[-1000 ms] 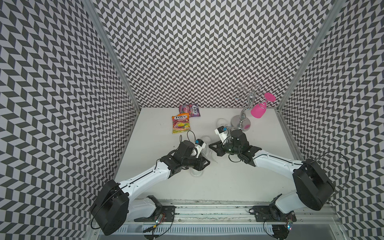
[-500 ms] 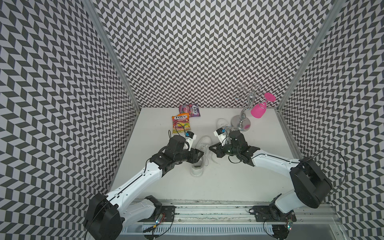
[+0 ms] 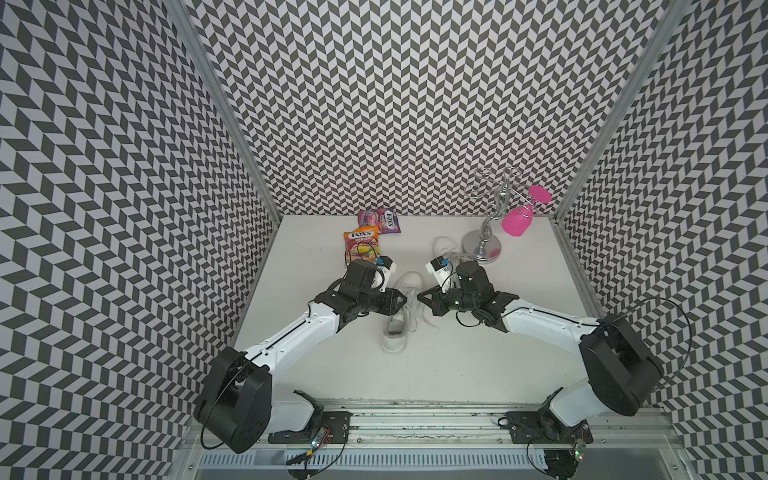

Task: Tie the shoes
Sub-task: Cross the shoelace with the shoelace.

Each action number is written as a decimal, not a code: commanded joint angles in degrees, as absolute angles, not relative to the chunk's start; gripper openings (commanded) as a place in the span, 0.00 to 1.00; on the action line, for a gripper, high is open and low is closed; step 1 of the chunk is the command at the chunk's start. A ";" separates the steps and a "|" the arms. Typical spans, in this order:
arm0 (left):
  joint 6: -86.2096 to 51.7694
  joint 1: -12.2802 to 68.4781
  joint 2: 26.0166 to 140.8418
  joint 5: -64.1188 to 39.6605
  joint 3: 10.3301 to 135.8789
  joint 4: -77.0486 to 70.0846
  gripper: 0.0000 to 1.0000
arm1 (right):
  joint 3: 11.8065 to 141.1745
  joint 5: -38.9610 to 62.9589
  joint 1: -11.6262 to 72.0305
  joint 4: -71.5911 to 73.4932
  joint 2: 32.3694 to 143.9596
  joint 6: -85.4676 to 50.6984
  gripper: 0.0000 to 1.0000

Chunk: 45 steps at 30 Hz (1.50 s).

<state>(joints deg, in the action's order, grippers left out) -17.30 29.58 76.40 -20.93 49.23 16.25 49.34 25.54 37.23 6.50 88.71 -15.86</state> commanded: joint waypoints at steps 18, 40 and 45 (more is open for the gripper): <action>-15.40 29.09 79.73 -24.09 51.56 13.23 0.17 | 51.33 23.74 38.74 5.59 90.01 -13.78 0.00; -15.12 28.97 75.29 -24.00 51.44 11.32 0.06 | 52.37 22.67 40.96 3.14 90.44 -10.49 0.00; -15.16 28.94 75.48 -24.43 51.17 11.12 0.06 | 51.30 23.87 41.12 5.41 89.62 -10.57 0.00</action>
